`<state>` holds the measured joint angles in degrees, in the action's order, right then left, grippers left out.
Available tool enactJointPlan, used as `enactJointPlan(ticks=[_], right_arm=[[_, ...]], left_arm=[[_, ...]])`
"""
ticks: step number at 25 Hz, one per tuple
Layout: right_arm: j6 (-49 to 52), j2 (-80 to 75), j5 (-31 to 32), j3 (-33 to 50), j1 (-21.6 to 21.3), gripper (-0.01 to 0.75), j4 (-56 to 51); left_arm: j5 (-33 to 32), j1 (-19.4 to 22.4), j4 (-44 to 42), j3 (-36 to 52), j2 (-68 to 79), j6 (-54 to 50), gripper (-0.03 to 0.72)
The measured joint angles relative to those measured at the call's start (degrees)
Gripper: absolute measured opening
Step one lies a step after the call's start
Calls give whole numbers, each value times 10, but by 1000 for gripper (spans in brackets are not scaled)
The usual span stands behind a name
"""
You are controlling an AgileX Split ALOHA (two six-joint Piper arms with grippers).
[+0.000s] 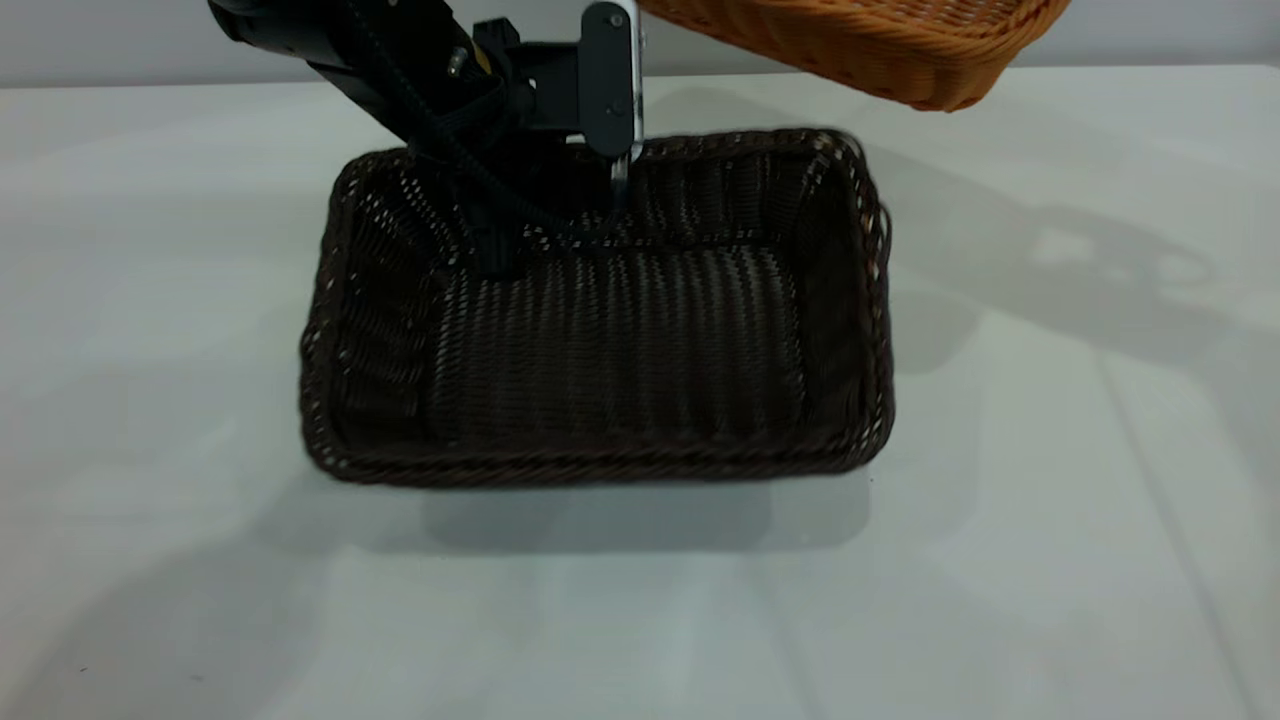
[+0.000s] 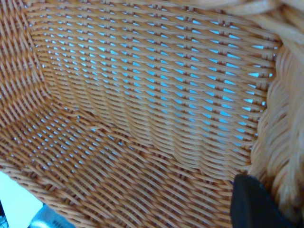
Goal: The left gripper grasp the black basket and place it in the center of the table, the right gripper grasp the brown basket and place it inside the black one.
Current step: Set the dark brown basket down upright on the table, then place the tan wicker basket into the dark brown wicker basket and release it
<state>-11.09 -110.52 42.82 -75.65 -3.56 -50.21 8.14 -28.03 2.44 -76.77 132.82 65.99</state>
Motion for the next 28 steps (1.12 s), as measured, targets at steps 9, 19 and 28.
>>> enactJointPlan(ticks=[9, 19, 28], right_arm=[[0, 0, -10, 0, -4, 69, 0], [8, 0, -25, 0, -74, 73, -16], [-18, -4, 60, -1, -69, 76, -3]], left_arm=[[90, -10, -17, 0, 4, -15, 393], [92, -20, -24, 28, -45, -16, 395], [177, 13, -12, 75, -189, 17, 395]])
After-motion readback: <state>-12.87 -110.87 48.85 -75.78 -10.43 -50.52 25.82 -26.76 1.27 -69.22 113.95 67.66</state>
